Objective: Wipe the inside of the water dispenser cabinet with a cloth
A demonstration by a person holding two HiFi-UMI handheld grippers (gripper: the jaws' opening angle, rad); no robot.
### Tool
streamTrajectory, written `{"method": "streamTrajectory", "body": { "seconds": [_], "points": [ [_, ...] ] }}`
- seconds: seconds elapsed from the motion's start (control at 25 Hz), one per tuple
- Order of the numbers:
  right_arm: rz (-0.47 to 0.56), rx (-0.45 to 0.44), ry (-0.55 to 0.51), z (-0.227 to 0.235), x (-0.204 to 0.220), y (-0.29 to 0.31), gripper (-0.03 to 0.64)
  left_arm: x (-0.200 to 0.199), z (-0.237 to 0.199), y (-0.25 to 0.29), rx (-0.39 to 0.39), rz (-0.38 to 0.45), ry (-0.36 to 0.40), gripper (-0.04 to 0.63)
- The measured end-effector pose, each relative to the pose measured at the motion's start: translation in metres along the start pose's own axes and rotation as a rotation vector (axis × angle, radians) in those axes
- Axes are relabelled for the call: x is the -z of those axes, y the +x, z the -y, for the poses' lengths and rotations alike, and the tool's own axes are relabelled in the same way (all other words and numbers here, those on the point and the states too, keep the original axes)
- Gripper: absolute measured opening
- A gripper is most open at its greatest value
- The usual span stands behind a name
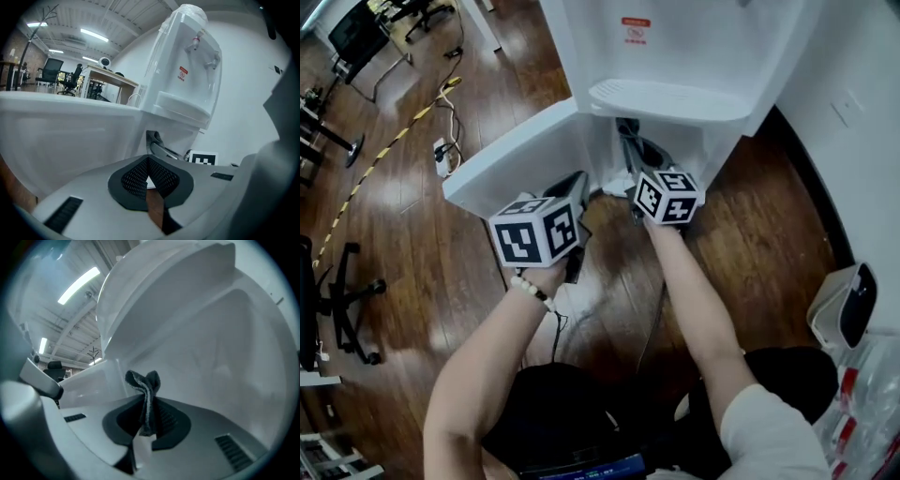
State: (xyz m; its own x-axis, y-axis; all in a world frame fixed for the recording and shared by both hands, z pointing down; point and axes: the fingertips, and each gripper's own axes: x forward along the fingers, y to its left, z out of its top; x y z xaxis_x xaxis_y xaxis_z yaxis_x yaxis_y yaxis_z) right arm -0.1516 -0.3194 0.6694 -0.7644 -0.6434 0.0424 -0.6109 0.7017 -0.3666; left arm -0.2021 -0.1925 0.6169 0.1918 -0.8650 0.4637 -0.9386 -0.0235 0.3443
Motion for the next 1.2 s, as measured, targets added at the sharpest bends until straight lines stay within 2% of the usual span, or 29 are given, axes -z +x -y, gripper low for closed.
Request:
{"method": "streamTrajectory", "body": {
  "seconds": [0.24,0.32,0.44,0.56,0.8,1.0,1.2],
  "points": [
    [0.060,-0.091,-0.172,-0.024,-0.041,0.019,0.036,0.002,0.011,0.005,-0.001,-0.007,-0.004,-0.003],
    [0.089,-0.111,-0.167,-0.031,-0.049,0.020,0.035,0.004,0.009,0.010,-0.012,-0.010,-0.016,-0.003],
    [0.065,-0.104,-0.128,-0.028,-0.036,0.024,0.037,0.004,0.006,0.017,-0.026,-0.016,-0.021,-0.003],
    [-0.001,-0.080,-0.093,-0.015,-0.006,0.026,0.037,0.006,0.003,0.024,-0.034,-0.027,-0.017,-0.003],
    [-0.207,-0.021,-0.059,0.017,0.074,0.035,0.037,0.020,0.000,0.034,-0.019,-0.063,-0.034,-0.003],
    [-0.392,0.055,-0.117,0.043,0.124,0.043,0.037,0.023,0.003,0.039,-0.007,-0.075,-0.056,-0.003],
    [-0.507,0.074,-0.202,0.057,0.149,0.048,0.036,0.033,0.005,0.043,-0.002,-0.105,-0.061,-0.003]
  ]
}}
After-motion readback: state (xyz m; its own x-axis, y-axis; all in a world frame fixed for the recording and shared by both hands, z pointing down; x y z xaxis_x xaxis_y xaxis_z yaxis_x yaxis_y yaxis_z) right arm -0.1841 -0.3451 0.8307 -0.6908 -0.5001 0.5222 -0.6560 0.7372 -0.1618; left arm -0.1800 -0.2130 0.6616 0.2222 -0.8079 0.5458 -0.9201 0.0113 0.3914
